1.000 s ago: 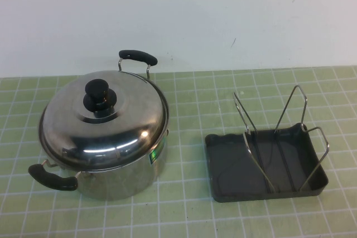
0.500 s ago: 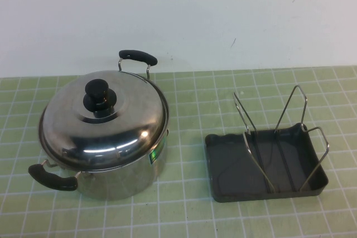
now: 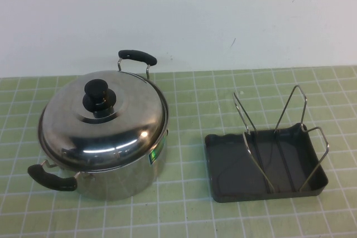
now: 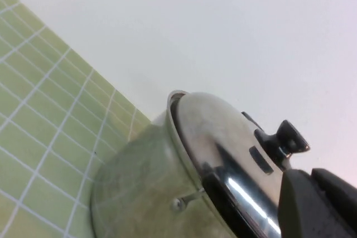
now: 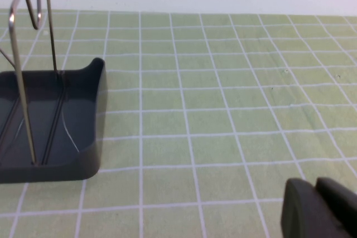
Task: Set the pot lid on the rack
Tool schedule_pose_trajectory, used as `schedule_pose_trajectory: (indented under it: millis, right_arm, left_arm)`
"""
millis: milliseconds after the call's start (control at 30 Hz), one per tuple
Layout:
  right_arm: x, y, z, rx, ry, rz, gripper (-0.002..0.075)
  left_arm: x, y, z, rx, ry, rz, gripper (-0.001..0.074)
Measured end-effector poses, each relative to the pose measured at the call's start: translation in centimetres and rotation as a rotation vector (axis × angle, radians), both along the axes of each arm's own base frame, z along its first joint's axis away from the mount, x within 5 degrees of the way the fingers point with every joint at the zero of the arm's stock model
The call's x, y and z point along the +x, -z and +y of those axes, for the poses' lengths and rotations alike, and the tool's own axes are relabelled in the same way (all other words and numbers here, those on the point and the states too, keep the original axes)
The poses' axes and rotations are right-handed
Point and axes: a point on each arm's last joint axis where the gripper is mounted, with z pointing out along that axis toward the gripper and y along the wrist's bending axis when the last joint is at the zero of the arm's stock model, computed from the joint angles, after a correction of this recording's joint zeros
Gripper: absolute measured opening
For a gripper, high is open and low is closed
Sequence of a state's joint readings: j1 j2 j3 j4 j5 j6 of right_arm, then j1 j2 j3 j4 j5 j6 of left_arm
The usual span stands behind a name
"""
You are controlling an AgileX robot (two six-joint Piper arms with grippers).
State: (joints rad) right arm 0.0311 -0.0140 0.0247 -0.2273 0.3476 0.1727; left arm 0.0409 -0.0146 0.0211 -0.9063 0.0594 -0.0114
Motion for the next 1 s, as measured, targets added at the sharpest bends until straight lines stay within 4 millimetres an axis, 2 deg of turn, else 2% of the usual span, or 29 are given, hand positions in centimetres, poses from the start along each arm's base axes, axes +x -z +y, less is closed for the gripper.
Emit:
schedule_pose_trajectory:
  millis: [133,267,400,467,500,567,667,733,833,1000]
  right_arm:
    - [0.0,0.0,0.0,0.0,0.0,0.0,0.0029]
    - [0.0,0.0,0.0,0.0,0.0,0.0,0.0029]
    - [0.0,0.0,0.0,0.0,0.0,0.0,0.0029]
    - [0.0,0.0,0.0,0.0,0.0,0.0,0.0029]
    - [0.0,0.0,0.0,0.0,0.0,0.0,0.0029]
    - [0.0,0.0,0.0,0.0,0.0,0.0,0.0029]
    - [0.0,0.0,0.0,0.0,0.0,0.0,0.0029]
    - [0.0,0.0,0.0,0.0,0.0,0.0,0.0029]
    - [0.0,0.0,0.0,0.0,0.0,0.0,0.0029]
    - [0.0,0.0,0.0,0.0,0.0,0.0,0.0029]
  left_arm:
    - [-0.1,-0.5,-0.1,0.106,0.013,-0.004,-0.0002]
    - [0.3,-4.2,-0.6,0.362,0.061,0.001,-0.0002]
    - [2.1,-7.6,-0.2,0.611,0.04,0.058,0.0015]
    - [3.3,-8.5,0.3,0.622,0.011,0.099,0.0069]
    - [4.1,-8.8,0.4,0.619,-0.006,0.106,0.0122]
    - [5.6,-9.4,0.4,0.648,-0.016,0.07,0.0258]
    - [7.7,-9.9,-1.0,0.718,0.076,-0.048,0.051]
    - [9.2,-10.1,-2.4,0.766,0.173,-0.118,0.0604]
    - [11.7,-9.8,-3.8,0.782,0.275,-0.137,0.064]
    - [16.3,-8.3,-5.5,0.791,0.372,-0.176,0.0631]
